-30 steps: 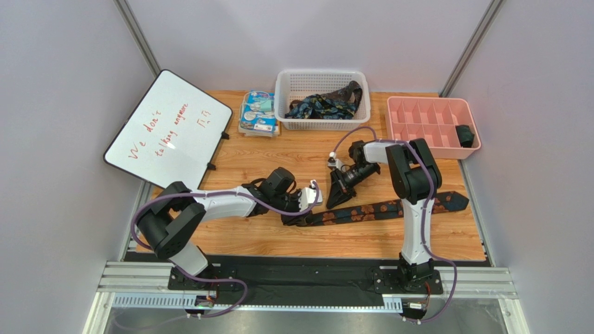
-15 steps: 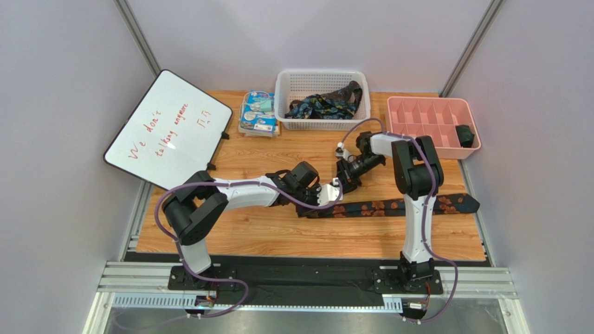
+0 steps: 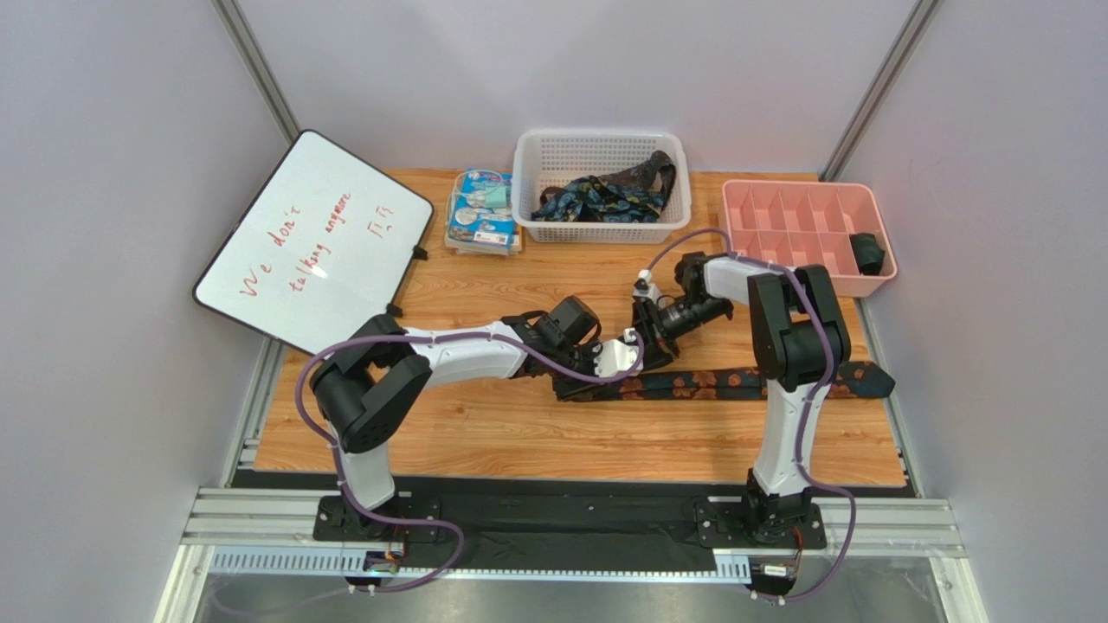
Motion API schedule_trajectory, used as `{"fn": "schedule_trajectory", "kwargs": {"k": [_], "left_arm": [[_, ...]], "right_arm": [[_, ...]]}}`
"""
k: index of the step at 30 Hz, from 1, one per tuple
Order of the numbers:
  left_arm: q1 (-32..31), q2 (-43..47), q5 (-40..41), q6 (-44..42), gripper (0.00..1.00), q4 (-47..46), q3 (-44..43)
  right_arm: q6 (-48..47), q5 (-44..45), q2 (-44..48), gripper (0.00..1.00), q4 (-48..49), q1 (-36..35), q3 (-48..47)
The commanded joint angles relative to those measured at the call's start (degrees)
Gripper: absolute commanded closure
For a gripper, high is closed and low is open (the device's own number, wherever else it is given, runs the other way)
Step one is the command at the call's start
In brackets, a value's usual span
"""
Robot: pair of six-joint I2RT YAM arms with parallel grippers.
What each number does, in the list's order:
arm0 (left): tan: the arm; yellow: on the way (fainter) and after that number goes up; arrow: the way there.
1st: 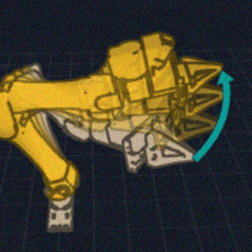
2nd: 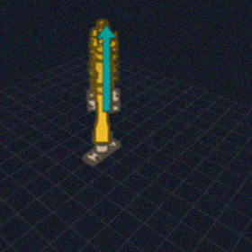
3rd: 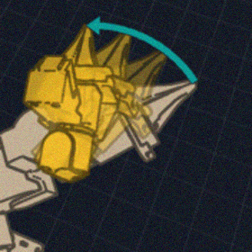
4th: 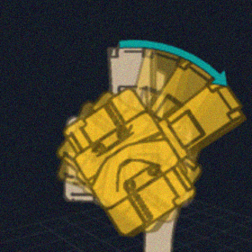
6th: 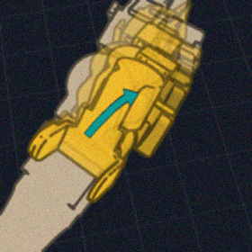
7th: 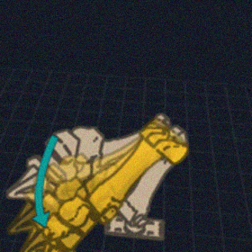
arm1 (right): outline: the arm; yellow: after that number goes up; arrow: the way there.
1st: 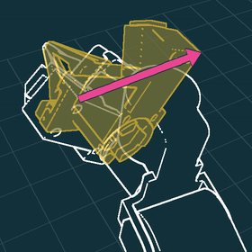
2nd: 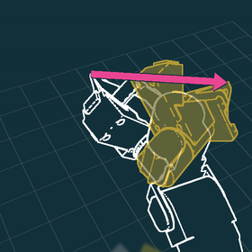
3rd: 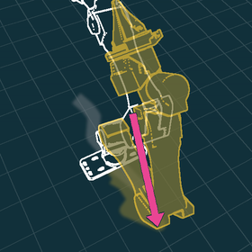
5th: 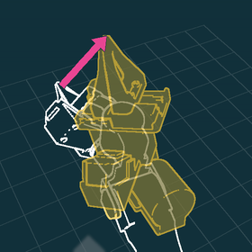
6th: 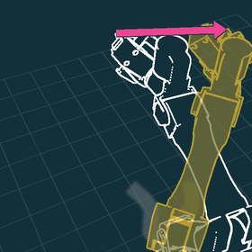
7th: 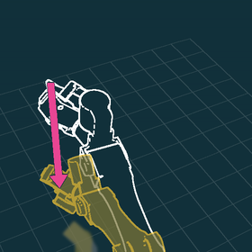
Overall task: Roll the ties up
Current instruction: Roll the tie at the center of the board.
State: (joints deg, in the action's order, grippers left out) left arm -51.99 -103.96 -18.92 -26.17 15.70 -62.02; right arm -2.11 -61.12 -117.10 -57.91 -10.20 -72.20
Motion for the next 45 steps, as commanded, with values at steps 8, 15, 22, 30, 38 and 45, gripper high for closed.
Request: {"fn": "schedule_trajectory", "kwargs": {"k": [8,15,22,30,38,45], "left_arm": [[0.0,-1.5,0.2,-0.3,0.57,4.6,-0.1],[0.0,-2.0,-0.2,0.2,0.54,4.2,-0.3],[0.7,-1.2,-0.7,1.6,0.47,2.8,0.9],[9.9,6.7,-12.4,11.9,0.32,-14.5,10.0],[10.2,6.1,-18.9,11.8,0.27,-36.6,16.6],[8.0,0.3,-19.0,7.4,0.25,-43.3,15.3]], "right_arm": [[6.8,-2.5,0.6,0.62,9.9,-6.7,2.7],[6.2,-0.8,-2.1,0.64,10.7,-8.4,3.3],[4.6,2.5,-2.8,0.96,9.6,-8.6,3.4],[2.4,10.5,-6.4,1.0,6.1,-5.5,4.1],[2.4,14.0,-9.2,1.0,5.5,-5.0,2.2],[2.4,13.1,-11.2,1.0,3.5,-5.0,0.2]]}}
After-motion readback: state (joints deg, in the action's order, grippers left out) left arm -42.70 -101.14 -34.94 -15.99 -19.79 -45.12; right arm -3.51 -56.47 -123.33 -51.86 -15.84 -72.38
